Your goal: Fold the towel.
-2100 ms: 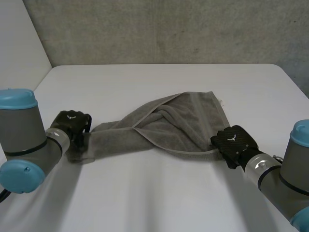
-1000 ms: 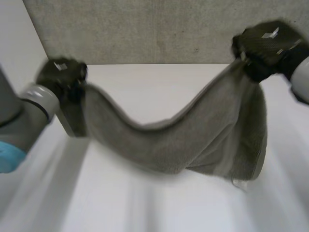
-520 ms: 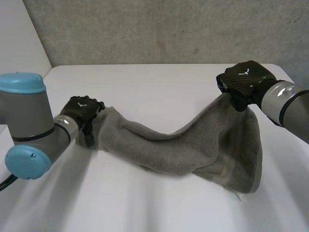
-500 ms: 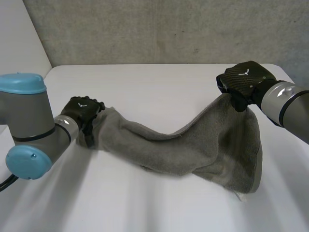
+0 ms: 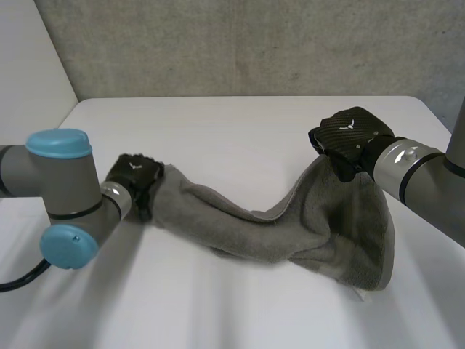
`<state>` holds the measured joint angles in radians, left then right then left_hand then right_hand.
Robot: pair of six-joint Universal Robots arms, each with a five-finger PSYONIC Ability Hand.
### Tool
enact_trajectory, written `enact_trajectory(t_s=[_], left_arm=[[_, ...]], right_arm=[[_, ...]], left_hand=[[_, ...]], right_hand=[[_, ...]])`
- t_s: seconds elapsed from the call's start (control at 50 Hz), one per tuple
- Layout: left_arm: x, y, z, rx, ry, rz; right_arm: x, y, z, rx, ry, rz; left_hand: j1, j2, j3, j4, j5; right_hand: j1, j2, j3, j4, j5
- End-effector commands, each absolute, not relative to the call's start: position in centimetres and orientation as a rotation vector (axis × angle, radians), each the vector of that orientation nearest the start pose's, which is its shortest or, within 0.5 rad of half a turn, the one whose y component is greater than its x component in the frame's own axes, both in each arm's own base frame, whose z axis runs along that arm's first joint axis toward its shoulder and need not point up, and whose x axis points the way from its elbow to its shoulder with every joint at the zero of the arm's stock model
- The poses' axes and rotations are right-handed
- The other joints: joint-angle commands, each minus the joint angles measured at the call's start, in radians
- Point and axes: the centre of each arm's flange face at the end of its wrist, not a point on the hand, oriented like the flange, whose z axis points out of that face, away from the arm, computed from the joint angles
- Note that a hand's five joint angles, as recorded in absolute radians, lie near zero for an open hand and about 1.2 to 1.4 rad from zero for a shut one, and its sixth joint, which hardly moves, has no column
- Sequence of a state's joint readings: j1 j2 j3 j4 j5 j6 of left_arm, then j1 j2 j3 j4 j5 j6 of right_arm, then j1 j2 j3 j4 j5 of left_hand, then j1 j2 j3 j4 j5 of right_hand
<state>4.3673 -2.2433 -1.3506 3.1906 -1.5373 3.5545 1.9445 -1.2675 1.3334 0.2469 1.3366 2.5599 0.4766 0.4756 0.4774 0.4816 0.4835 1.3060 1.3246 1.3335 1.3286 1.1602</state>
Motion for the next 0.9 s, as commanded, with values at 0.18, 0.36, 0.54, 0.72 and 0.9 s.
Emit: enact_trajectory(t_s=[0.18, 0.36, 0.54, 0.72, 0.9], left_arm=[[-25.2, -27.7, 17.1, 1.030, 2.485, -1.641], [-22.3, -20.4, 17.3, 1.080, 2.542, -1.521], [-21.6, -16.8, 15.8, 1.219, 2.606, -1.426], [-23.2, -19.4, 20.4, 1.248, 2.453, -1.742], [-25.6, -23.4, 20.4, 1.153, 2.514, -1.833]], right_arm=[[26.8, -26.5, 26.7, -1.322, 2.085, -1.847], [26.7, -26.5, 26.8, -1.342, 2.083, -1.854], [26.8, -26.4, 26.8, -1.367, 2.074, -1.865], [26.9, -26.4, 26.7, -1.370, 2.077, -1.856], [26.8, -26.3, 26.6, -1.371, 2.079, -1.852]], left_hand=[[0.920, 0.921, 0.919, 0.915, 0.738], [0.920, 0.921, 0.919, 0.915, 0.738], [0.483, 0.484, 0.482, 0.478, 0.301], [0.057, 0.058, 0.056, 0.052, -0.124], [0.092, 0.093, 0.091, 0.087, -0.089]], right_hand=[[0.090, 0.072, 0.063, 0.068, 0.062], [0.090, 0.072, 0.063, 0.068, 0.062], [0.090, 0.072, 0.063, 0.068, 0.062], [0.090, 0.072, 0.063, 0.068, 0.062], [0.090, 0.072, 0.063, 0.068, 0.062]])
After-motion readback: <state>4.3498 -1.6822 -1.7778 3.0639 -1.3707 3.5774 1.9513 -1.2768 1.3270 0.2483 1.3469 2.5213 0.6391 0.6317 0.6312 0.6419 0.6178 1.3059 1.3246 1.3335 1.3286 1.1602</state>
